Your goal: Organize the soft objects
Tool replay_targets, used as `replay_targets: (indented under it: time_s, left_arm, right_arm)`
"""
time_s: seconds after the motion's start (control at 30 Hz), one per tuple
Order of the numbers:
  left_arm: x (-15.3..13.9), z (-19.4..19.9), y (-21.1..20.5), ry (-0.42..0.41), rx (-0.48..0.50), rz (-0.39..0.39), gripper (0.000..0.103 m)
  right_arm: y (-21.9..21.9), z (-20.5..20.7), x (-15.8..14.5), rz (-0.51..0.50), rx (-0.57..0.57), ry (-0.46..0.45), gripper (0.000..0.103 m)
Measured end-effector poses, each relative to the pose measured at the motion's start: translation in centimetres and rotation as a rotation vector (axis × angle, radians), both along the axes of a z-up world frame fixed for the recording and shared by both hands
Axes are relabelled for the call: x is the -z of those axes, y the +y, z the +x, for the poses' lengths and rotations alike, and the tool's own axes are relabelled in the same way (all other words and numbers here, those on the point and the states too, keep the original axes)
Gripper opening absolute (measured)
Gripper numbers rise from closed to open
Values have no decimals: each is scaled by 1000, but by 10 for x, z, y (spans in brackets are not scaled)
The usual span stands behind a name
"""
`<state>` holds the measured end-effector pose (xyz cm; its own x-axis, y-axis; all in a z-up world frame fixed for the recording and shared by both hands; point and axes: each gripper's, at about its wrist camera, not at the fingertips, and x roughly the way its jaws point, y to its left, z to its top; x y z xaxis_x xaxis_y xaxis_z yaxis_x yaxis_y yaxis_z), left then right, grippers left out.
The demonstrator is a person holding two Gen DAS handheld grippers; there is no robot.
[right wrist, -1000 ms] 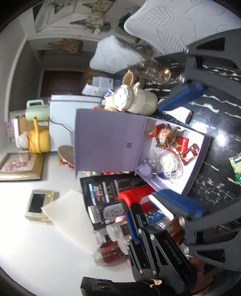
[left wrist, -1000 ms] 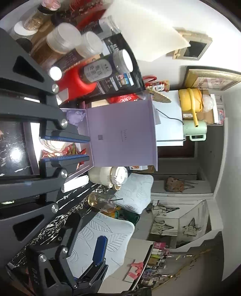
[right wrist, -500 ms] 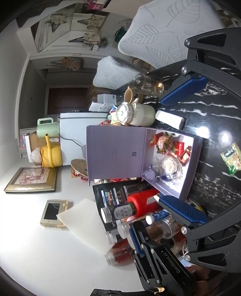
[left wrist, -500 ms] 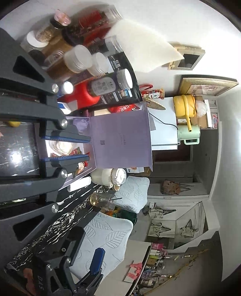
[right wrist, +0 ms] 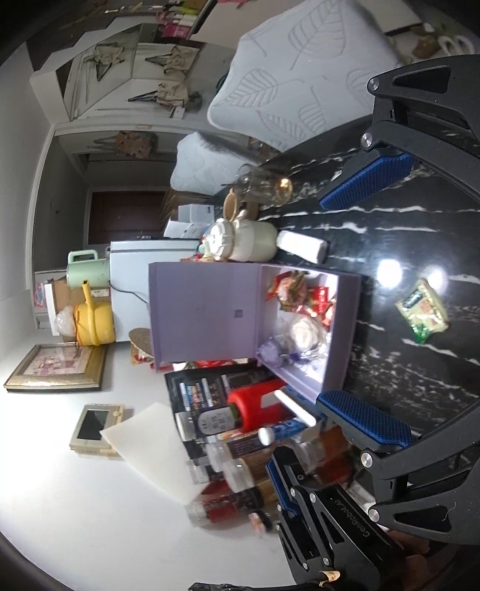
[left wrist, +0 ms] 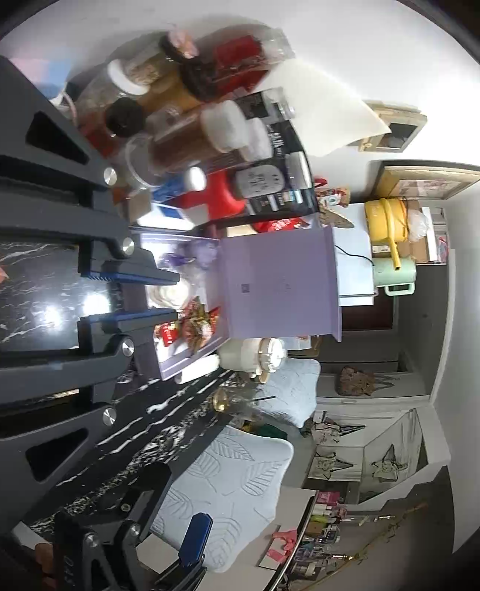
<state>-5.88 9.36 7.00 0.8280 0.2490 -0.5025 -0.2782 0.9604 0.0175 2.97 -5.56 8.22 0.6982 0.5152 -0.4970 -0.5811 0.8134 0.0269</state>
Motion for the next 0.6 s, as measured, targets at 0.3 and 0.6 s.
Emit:
replay_targets:
  time_s: [0.3, 0.6]
  left_arm:
    - [18, -10, -5, 21, -26, 8, 13]
    - [25, -11, -8, 34, -8, -7, 13]
  right_arm:
    - [-3, -20, 22, -37, 28, 16, 99]
    - [0, -29, 27, -65, 12, 12, 99]
